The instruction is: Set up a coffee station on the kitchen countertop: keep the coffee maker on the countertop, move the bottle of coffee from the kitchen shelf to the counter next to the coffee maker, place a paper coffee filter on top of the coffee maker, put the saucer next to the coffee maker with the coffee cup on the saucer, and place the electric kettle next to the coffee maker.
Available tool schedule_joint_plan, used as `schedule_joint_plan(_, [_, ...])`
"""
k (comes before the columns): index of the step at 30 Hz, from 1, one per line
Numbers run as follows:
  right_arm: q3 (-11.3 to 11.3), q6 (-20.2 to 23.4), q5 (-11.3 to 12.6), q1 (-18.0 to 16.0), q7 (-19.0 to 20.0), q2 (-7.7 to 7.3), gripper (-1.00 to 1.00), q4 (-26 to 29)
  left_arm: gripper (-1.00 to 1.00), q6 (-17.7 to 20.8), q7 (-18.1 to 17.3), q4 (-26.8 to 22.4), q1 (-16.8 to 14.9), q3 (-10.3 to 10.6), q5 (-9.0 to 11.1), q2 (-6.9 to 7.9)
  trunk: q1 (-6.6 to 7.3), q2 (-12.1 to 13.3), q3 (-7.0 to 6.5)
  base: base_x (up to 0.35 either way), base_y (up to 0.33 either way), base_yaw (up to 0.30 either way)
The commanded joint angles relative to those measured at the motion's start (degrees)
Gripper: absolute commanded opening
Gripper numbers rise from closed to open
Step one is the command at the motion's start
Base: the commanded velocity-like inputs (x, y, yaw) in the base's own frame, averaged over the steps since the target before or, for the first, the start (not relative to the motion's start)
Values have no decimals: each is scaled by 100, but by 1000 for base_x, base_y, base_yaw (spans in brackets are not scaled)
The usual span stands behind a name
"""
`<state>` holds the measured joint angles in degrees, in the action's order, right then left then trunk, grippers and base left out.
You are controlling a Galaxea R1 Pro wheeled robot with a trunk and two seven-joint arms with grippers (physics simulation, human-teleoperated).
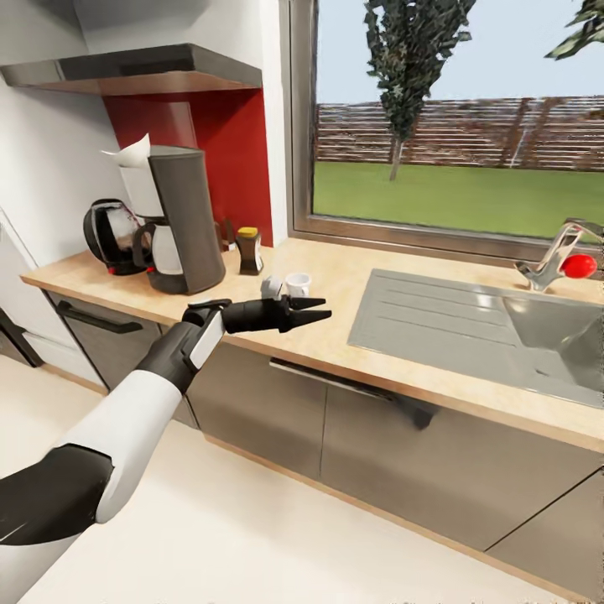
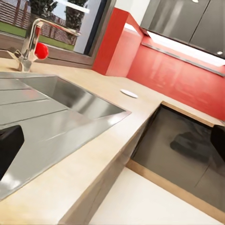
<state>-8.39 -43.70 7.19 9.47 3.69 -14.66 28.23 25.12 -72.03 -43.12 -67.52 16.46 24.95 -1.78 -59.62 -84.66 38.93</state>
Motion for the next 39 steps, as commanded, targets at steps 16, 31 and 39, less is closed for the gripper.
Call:
schedule_joint_plan(16, [-22,-7,63,2,35,-7,100,16,100,58,-168,4,57,147,40,2,1,-3,4,-68,0,0])
schedule_joint_plan(31, [-18,-9,63,2,35,-12,100,8,100,-258,-685,22,674,1517,37,-4,1,-3,4,-1,0,0])
schedule_joint_plan(39, [-11,-15,66,2,38,-28,100,11,100,-1558,-710,1284,1342,1761,46,-5,1,-3,4,0,0,0])
